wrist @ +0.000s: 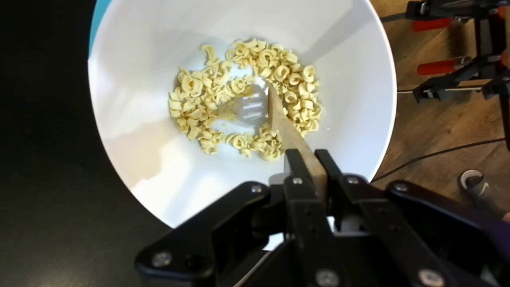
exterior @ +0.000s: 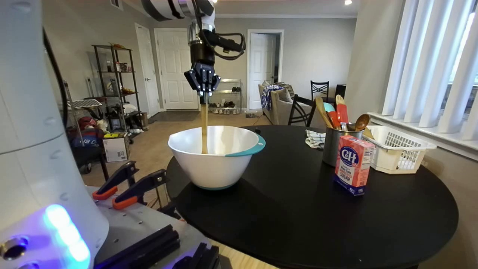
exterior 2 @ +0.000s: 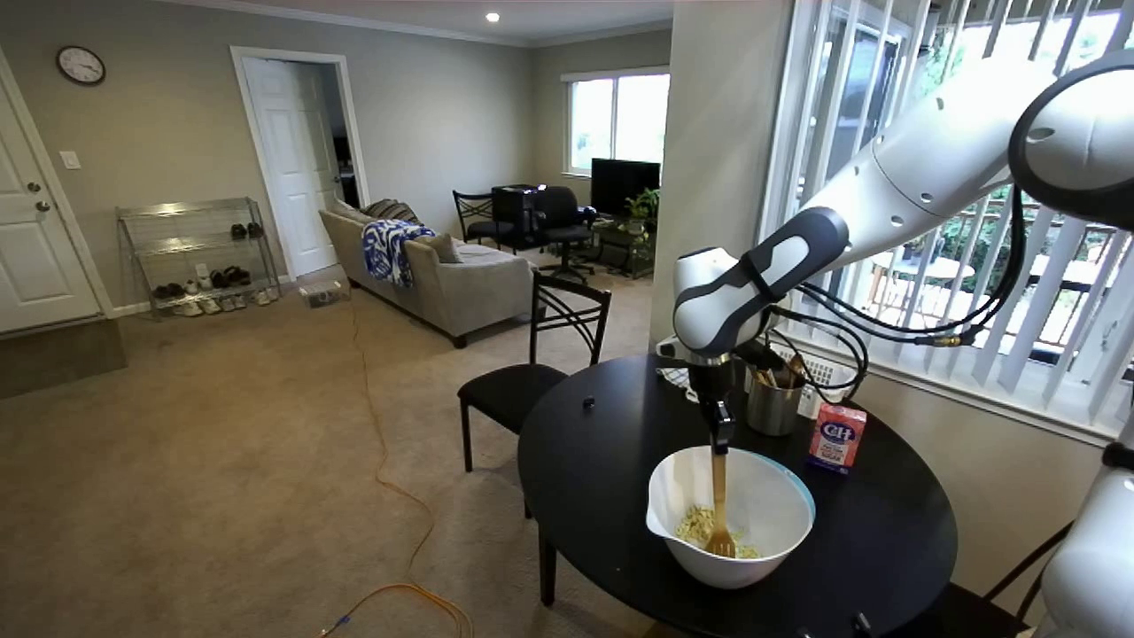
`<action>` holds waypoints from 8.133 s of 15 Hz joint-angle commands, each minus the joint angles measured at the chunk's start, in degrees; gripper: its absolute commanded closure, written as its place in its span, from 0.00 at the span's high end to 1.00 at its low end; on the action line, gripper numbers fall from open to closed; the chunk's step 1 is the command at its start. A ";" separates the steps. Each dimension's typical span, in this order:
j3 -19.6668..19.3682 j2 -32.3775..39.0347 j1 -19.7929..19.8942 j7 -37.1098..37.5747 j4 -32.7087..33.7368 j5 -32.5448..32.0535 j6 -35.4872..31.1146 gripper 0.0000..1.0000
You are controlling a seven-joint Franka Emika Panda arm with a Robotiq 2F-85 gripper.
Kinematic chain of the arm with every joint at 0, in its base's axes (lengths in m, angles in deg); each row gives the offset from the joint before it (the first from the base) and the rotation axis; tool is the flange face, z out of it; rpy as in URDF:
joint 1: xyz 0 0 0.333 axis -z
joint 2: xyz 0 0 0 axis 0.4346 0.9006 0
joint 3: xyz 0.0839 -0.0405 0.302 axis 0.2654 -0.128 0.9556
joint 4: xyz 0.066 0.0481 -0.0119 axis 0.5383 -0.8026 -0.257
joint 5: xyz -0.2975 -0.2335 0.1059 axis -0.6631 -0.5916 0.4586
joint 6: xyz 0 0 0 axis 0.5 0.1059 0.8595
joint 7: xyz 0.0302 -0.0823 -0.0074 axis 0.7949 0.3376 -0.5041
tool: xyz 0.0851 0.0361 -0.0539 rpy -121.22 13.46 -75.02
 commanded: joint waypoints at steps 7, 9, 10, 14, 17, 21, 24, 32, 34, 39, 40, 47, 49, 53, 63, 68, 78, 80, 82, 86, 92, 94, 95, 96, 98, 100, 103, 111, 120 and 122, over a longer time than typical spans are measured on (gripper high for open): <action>-1.35 -1.16 -0.54 6.87 -0.85 -9.63 2.56 0.03; -1.41 -1.37 -0.55 9.36 -0.90 -11.80 1.69 0.03; -1.36 -1.44 -0.50 10.28 -0.88 -12.50 1.52 0.03; -1.31 -1.94 -0.32 13.34 -0.98 -13.43 -1.42 0.03; -1.25 -2.26 -0.14 14.68 -1.11 -12.54 -4.97 0.03; -1.08 -2.39 0.11 14.56 -1.29 -11.19 -8.59 0.03; -0.48 -2.33 0.86 10.85 -1.43 -5.73 -9.69 0.03; -0.01 -2.16 0.90 2.83 -1.40 3.22 -6.70 0.03; -0.08 -2.05 0.67 1.90 -1.21 2.60 -5.00 0.03; -0.22 -1.89 0.21 -0.66 -0.98 -0.23 1.01 0.03; -0.33 -1.87 0.11 -0.73 -0.93 -0.98 2.10 0.03; -0.89 -2.43 -0.40 4.13 -1.45 -8.01 1.71 0.03; -0.92 -2.62 -0.30 4.94 -1.64 -9.08 0.72 0.03; -1.07 -2.87 0.31 4.51 -2.27 -7.82 -2.86 0.03; -1.22 -2.98 0.78 3.80 -3.40 -5.80 -9.93 0.03; -0.71 -2.86 1.32 0.23 -3.37 1.69 -9.04 0.03; -1.13 -1.65 2.40 -6.23 -1.07 11.48 2.19 0.03; -1.50 -1.60 2.45 -5.15 -0.63 10.50 3.95 0.03; -2.05 -1.75 2.16 -3.04 -0.60 8.30 4.22 0.03; -2.32 -1.81 1.86 -1.18 -0.70 5.82 3.63 0.03; -2.43 -2.11 1.50 5.16 -1.17 -2.10 2.12 0.03; -2.38 -2.64 1.48 6.30 -1.91 -4.01 -0.03 0.03; -2.39 -2.92 1.41 7.03 -2.29 -5.27 -1.48 0.03; -2.41 -3.06 1.38 7.62 -2.52 -6.42 -2.76 0.03; -2.47 -3.23 1.38 8.98 -2.88 -8.55 -5.21 0.03; -2.53 -3.28 1.40 10.24 -3.15 -10.24 -7.15 0.03; -2.44 -3.37 1.50 11.27 -3.72 -10.67 -9.14 0.03; -1.74 -4.18 2.10 8.15 -5.39 -4.23 -12.65 0.03; -0.78 -4.11 2.57 -0.14 -5.20 5.93 -11.80 0.03; -0.96 -3.91 2.63 -1.50 -4.89 6.49 -10.79 0.03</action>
